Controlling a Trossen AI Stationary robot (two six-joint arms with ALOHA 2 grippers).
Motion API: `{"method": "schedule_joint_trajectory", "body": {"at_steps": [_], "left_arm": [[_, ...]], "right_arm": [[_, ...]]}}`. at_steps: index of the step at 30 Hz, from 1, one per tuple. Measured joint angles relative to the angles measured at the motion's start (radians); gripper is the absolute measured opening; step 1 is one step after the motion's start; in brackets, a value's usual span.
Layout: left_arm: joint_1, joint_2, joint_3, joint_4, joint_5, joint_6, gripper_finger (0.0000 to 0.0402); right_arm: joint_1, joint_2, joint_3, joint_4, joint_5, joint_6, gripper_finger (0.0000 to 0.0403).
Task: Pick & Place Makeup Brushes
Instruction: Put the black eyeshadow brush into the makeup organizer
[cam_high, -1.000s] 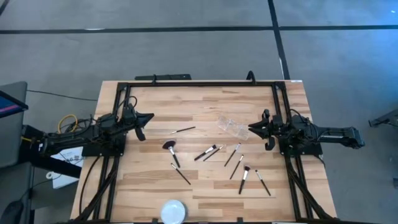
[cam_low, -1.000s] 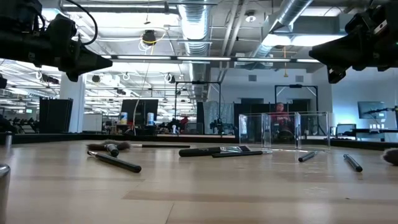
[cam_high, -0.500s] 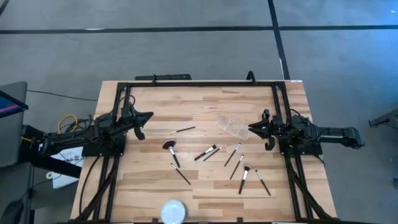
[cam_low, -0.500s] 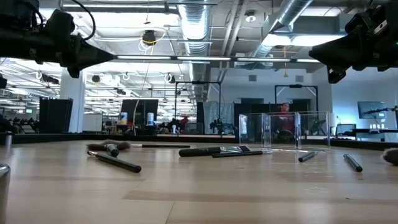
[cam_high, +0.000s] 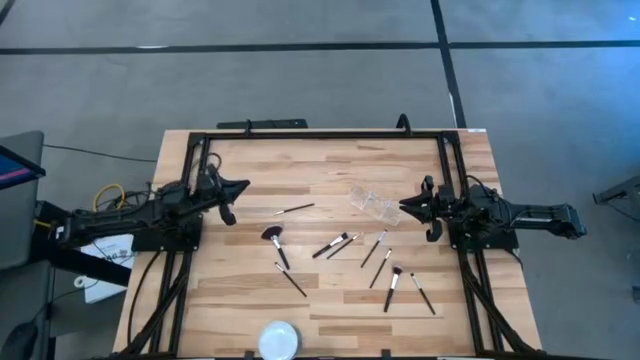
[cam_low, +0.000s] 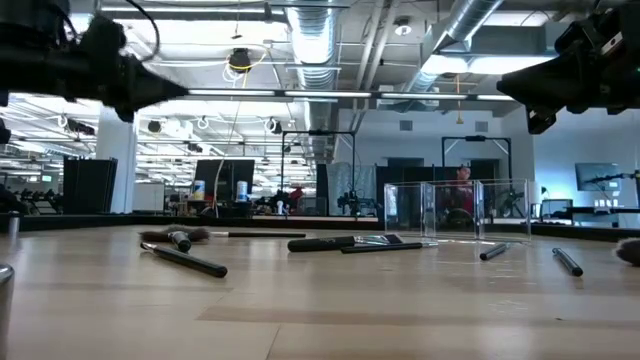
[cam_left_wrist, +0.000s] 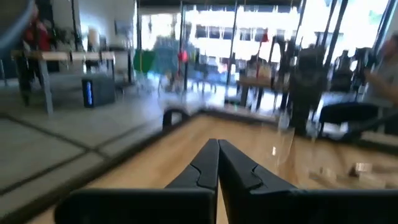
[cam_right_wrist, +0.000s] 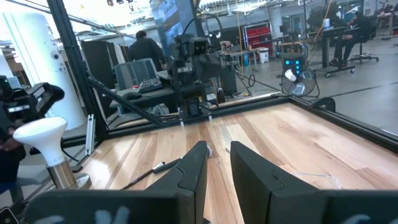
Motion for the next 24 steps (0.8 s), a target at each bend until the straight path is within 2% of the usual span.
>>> {"method": "schedule_joint_trajectory", "body": {"at_steps": [4,9,14,20,24], "left_arm": [[0.000,0.180,0.000,0.098,0.017,-0.001,0.0035],[0.000,0.447,0.000,0.303,0.033,0.010,0.0097],[0.000,0.689,0.000,0.379,0.033,-0.008,0.0147],[0.000,0.909,0.000,0.428,0.046,-0.031,0.0160],[0.000,1.024,0.000,0.546,0.073,-0.029,0.0154]], "right_arm": [[0.000,0.000,0.000,0.000,0.000,0.000,0.0063],[0.000,0.000,0.000,0.000,0.000,0.000,0.0063],[0.000,0.000,0.000,0.000,0.000,0.000,0.0063],[0.000,0.000,0.000,0.000,0.000,0.000,0.0063],[0.000,0.000,0.000,0.000,0.000,0.000,0.0063]]}}
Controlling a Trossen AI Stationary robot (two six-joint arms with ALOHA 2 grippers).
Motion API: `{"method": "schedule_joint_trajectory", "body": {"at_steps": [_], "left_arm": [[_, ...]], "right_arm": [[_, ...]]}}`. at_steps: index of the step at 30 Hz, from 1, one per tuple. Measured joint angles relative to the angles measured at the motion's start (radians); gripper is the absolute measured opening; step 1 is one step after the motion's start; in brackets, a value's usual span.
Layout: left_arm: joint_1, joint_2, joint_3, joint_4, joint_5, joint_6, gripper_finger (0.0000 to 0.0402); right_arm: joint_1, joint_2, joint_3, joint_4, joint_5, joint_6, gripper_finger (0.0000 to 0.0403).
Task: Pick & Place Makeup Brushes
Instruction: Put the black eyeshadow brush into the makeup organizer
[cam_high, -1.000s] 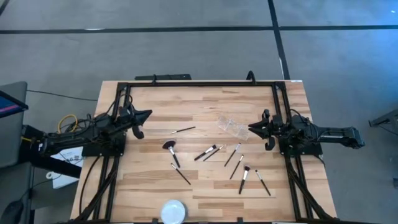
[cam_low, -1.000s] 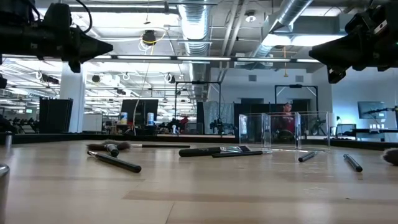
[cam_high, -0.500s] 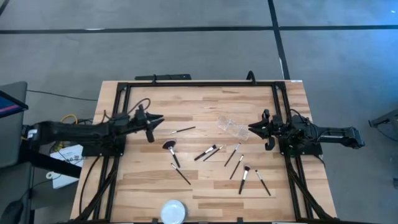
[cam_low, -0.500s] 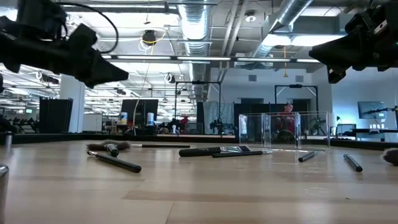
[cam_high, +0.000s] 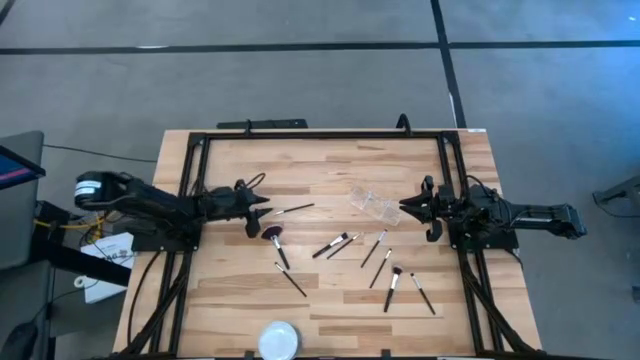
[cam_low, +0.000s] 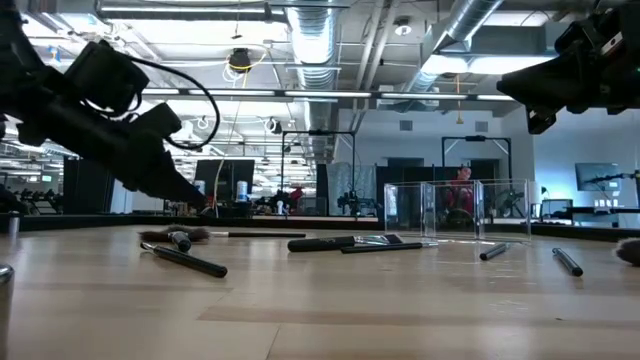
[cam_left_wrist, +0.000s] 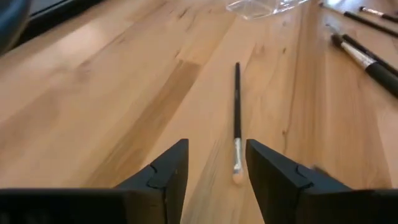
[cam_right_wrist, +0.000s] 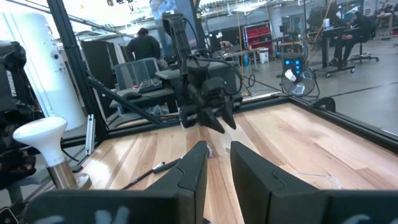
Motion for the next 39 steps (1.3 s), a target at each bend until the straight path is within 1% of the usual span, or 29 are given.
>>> {"method": "schedule_joint_trajectory", "body": {"at_steps": [5,7,10,19,23,26,29,32,34,36,37,39], "left_arm": [[0.000,0.131,0.000,0.179,0.062,0.036,0.0147],[0.000,0.180,0.001,0.229,0.087,0.055,0.0145],[0.000,0.250,0.002,0.286,0.094,0.058,0.0142],[0.000,0.453,0.108,0.304,0.094,0.090,0.0132],[0.000,0.531,0.127,0.334,0.093,0.091,0.0131],[0.000,0.552,0.127,0.358,0.077,0.091,0.0131],[0.000,0.547,0.128,0.360,0.075,0.099,0.0128],[-0.001,0.547,0.128,0.359,0.077,0.113,0.0102],[-0.001,0.548,0.128,0.359,0.083,0.129,0.0070],[-0.001,0.548,0.128,0.362,0.100,0.133,0.0029],[-0.001,0.548,0.128,0.365,0.106,0.137,0.0017],[0.001,0.546,0.130,0.368,0.120,0.141,0.0014]], "right_arm": [[0.000,0.000,0.000,0.000,0.000,0.000,0.0063],[0.000,0.000,0.000,0.000,0.000,0.000,0.0063],[0.000,0.000,0.000,0.000,0.000,0.000,0.0063],[0.000,0.000,0.000,0.000,0.000,0.000,0.0063],[0.000,0.000,0.000,0.000,0.000,0.000,0.0063],[0.000,0.000,0.000,0.000,0.000,0.000,0.0063],[-0.001,0.000,0.000,0.001,0.000,0.000,0.0063],[0.000,0.000,0.000,0.001,0.000,0.000,0.0063],[0.000,0.000,0.000,0.009,0.000,0.000,0.0063],[-0.003,0.000,0.000,0.040,0.003,-0.001,0.0063],[-0.004,0.000,0.000,0.052,0.006,-0.001,0.0063],[-0.009,0.000,0.000,0.078,0.007,-0.001,0.0063]]}}
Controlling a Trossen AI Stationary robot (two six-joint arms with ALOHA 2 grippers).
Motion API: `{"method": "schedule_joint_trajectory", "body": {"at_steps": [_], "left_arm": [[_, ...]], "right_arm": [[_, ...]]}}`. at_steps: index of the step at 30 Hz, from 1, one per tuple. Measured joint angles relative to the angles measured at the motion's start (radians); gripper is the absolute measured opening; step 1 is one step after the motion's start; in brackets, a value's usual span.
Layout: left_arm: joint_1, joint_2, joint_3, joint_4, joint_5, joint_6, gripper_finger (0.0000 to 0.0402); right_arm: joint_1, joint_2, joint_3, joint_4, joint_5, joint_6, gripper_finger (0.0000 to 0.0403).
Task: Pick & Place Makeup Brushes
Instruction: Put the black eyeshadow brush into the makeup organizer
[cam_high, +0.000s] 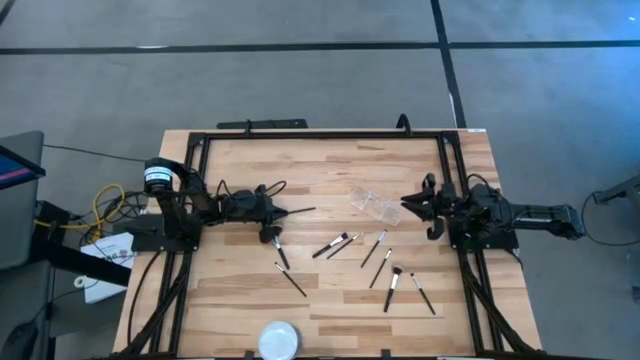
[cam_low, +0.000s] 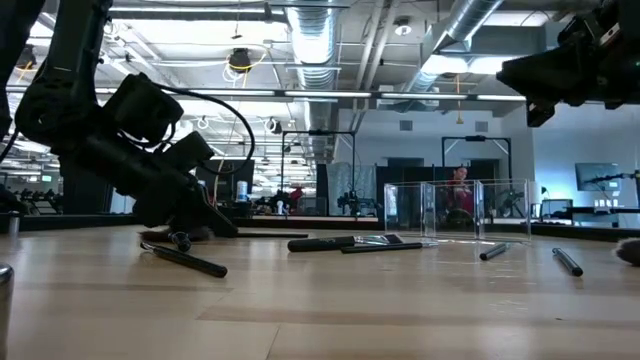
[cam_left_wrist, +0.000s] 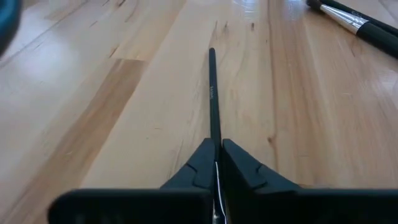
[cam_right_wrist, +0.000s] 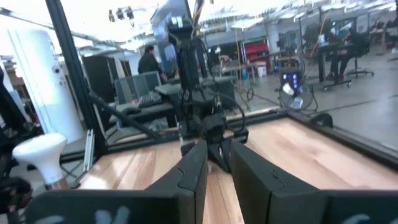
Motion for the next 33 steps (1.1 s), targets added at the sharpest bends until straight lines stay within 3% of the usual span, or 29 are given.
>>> {"method": "schedule_joint_trajectory", "body": {"at_steps": [4,13,18,24,28,33], "left_arm": [[0.001,-0.028,0.010,-0.026,0.042,-0.001,0.0012],[0.000,-0.159,0.019,-0.075,0.057,0.048,0.0011],[0.000,-0.241,0.047,-0.180,0.074,0.111,0.0010],[0.000,-0.312,0.184,-0.405,0.140,0.207,0.0010],[0.000,-0.329,0.280,-0.572,0.203,0.232,0.0010],[0.000,-0.376,0.310,-0.649,0.222,0.232,0.0010]], "right_arm": [[-0.002,0.000,0.000,0.075,0.033,0.000,0.0063],[-0.002,0.000,0.000,0.177,0.306,-0.055,0.0063],[0.009,0.062,0.000,0.252,0.283,-0.038,0.0063],[0.048,0.350,0.058,0.415,0.277,-0.052,0.0063],[0.090,0.645,0.198,0.464,0.253,-0.053,0.0066],[0.127,0.996,0.423,0.431,0.254,-0.143,0.0083]]}}
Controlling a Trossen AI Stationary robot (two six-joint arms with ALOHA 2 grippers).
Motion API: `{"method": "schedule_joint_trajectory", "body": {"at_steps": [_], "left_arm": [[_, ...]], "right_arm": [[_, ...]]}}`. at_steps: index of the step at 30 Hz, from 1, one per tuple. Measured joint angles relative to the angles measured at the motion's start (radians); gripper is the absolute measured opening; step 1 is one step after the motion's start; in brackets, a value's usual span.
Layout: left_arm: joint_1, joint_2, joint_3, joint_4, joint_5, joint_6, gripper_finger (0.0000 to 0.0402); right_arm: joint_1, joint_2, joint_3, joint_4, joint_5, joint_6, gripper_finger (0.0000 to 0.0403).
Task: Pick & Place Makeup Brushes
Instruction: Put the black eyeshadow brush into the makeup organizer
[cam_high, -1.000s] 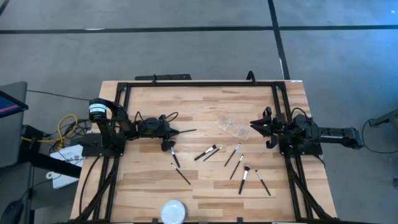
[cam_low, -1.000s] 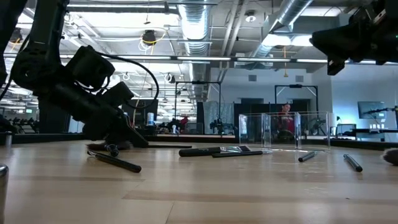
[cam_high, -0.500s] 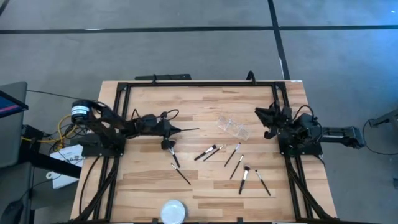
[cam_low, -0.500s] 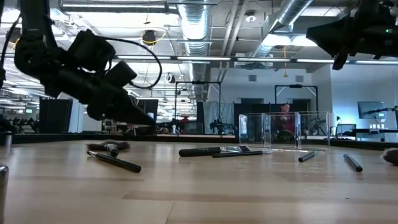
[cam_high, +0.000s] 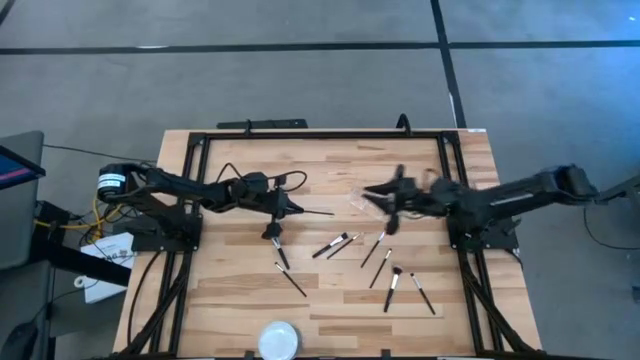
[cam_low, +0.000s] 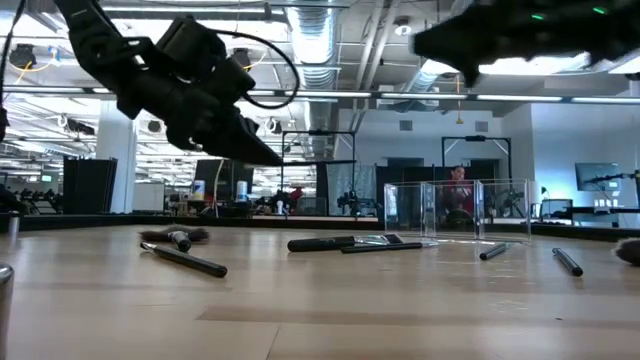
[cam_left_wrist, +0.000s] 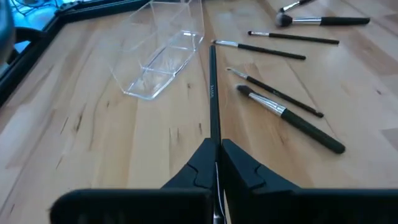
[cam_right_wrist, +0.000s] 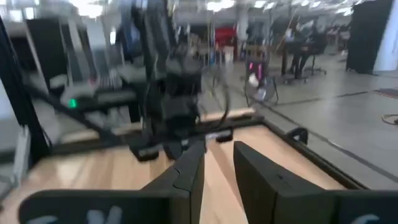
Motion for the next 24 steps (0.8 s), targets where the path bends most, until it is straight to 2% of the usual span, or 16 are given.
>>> {"method": "schedule_joint_trajectory", "body": {"at_steps": [7,12,16,21,24], "left_arm": [[-0.007,-0.046,0.000,-0.026,0.001,0.000,0.0010],[-0.006,-0.034,-0.001,-0.053,-0.010,0.027,0.0010],[-0.006,-0.020,-0.002,-0.054,-0.031,0.030,0.0010],[-0.006,-0.019,-0.002,-0.048,-0.099,0.028,0.0010],[-0.006,-0.019,-0.002,-0.048,-0.104,0.027,0.0010]], "right_arm": [[-0.021,0.370,0.374,-0.366,0.005,-0.008,0.0131],[-0.034,0.594,0.601,-0.507,0.003,-0.058,0.0159],[-0.035,0.722,0.740,-0.642,0.003,-0.143,0.0166],[-0.037,0.831,0.864,-0.773,0.002,-0.133,0.0164],[-0.048,0.884,0.904,-0.802,0.001,-0.133,0.0161]]}}
